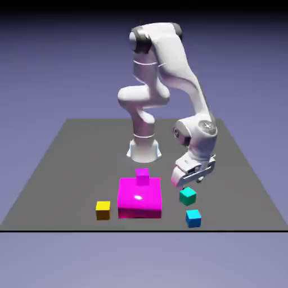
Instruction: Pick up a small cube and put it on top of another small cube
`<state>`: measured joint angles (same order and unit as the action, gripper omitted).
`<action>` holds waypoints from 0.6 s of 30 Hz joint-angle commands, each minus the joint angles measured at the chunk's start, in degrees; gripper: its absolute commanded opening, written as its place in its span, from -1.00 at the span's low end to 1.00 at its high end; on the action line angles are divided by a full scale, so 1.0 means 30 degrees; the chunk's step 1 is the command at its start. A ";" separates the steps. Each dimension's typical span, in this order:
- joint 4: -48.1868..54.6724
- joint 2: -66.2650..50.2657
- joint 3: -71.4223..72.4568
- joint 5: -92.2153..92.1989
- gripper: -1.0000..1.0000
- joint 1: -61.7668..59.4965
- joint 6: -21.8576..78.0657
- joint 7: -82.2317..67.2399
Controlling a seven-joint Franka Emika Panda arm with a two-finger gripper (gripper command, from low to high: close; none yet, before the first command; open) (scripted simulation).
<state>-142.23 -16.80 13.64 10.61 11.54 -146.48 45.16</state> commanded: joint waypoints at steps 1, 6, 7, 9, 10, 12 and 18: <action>0.0009 -0.0693 -0.0300 0.0370 0.00 0.0201 -0.0664 0.0265; 0.0018 -0.1372 -0.0594 0.0733 -1.00 0.0398 -0.1316 0.0525; 0.0009 -0.0680 -0.0295 0.0363 -1.00 0.0197 -0.0653 0.0260; -0.0009 0.0703 0.0304 -0.0376 -1.00 -0.0204 0.0674 -0.0269; -0.0015 0.1387 0.0593 -0.0746 -1.00 -0.0405 0.1336 -0.0529; 0.0780 0.1331 -0.0732 -0.1979 -1.00 -0.0531 0.2709 -0.0216; 0.3211 0.1119 -0.4753 -0.5225 -1.00 -0.2169 0.5764 0.1395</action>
<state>-132.59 -13.44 -0.61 -5.27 5.03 -129.19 49.22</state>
